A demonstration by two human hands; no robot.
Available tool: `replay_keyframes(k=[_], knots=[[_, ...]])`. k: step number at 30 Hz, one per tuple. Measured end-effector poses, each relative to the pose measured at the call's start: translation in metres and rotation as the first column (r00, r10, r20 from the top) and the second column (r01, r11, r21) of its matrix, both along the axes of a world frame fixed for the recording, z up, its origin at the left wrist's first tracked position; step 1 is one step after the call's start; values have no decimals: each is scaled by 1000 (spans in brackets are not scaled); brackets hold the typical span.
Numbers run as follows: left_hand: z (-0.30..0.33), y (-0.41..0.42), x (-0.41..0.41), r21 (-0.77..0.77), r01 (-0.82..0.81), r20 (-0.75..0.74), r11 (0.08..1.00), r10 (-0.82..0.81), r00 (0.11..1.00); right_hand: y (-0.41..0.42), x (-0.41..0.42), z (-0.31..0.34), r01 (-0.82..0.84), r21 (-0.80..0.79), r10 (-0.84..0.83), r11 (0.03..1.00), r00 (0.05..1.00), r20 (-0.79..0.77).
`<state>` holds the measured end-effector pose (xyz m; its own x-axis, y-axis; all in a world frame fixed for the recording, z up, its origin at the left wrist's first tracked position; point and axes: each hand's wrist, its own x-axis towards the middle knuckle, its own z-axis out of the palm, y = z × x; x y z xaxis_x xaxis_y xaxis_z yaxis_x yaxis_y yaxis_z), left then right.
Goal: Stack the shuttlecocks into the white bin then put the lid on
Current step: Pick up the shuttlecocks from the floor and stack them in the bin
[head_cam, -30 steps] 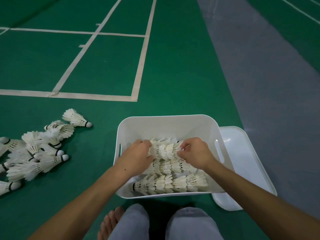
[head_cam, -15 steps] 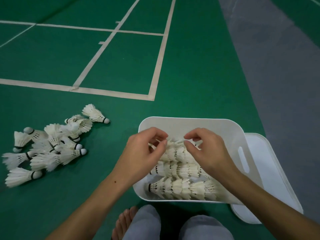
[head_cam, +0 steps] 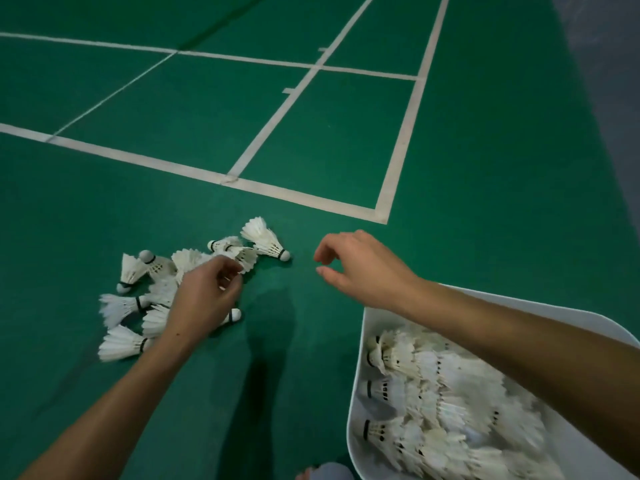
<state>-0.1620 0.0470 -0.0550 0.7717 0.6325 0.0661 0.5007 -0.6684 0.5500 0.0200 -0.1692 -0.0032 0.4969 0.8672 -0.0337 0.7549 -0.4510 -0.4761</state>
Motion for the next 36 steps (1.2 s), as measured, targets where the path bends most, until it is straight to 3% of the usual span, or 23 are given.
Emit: replay_keyframes(k=[6,9,14,16,21,24,28,33,36], knots=[[-15,81,57,120,33,-187,992,-10,982,88,30,-47,-1,-214,-35,977,986,-165],[-24,99,96,60,49,-267,997,-31,963,128,32,-70,7,-260,-63,965,976,-210],[-49,114,128,-84,-64,-463,994,18,886,167,27,-102,78,-280,-159,957,948,-277],[-60,120,129,-136,-53,-473,989,-18,881,174,26,-111,121,-285,-199,951,944,-264],[-65,125,132,-285,-24,-382,958,-90,920,179,36,-116,195,-317,-288,928,916,-280],[-59,122,126,-313,-6,-381,950,-120,917,170,44,-108,99,-382,-213,919,940,-268],[-45,113,114,-340,-26,-247,940,-63,967,148,47,-85,16,-454,-157,891,948,-276],[-5,84,108,-145,17,-49,989,-25,999,96,50,-35,60,-315,-182,947,910,-372],[19,56,96,-202,45,64,978,-32,997,58,44,-7,127,-166,-189,978,879,-439]])
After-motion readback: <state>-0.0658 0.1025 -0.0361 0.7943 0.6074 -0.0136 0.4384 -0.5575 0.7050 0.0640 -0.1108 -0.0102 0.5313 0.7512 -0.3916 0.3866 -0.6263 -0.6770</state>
